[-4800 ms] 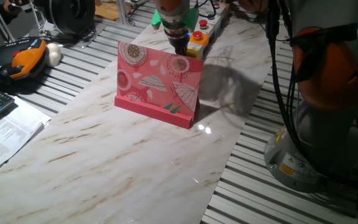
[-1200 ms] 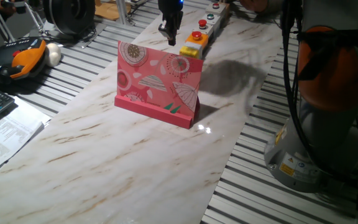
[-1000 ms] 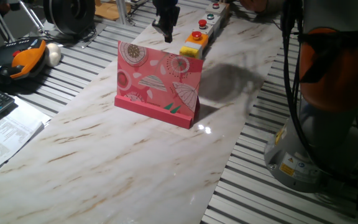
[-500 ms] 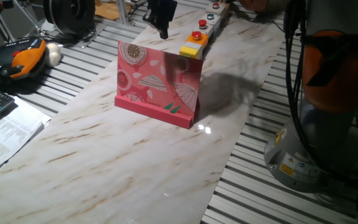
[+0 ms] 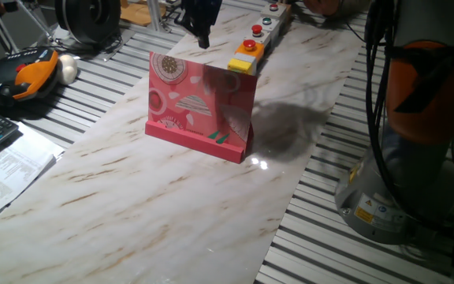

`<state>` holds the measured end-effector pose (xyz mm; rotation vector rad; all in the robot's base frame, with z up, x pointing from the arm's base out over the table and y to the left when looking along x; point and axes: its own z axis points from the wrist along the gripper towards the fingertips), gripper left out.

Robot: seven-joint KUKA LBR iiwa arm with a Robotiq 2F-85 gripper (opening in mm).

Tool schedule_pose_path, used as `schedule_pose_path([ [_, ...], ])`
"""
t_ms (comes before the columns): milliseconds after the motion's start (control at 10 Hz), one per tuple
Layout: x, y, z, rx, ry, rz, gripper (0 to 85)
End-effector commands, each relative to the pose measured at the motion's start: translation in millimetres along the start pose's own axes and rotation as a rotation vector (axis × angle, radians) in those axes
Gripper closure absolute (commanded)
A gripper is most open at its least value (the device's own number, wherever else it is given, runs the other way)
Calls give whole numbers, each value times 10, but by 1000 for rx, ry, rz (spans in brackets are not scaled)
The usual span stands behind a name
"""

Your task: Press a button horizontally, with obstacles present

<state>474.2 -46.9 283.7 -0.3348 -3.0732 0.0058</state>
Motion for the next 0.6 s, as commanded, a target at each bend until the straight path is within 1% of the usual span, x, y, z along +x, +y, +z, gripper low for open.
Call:
schedule_pose_path([
  [0, 1, 3, 1, -3, -3, -5, 850],
  [100, 3, 4, 1, -6, -13, -15, 850],
  [200, 3, 3, 1, -5, -16, -18, 850],
  [300, 19, -2, -10, 6, -16, -29, 850],
  [400, 34, 0, -16, 5, 0, -36, 850],
  [500, 63, 9, 0, 8, -2, -39, 850],
])
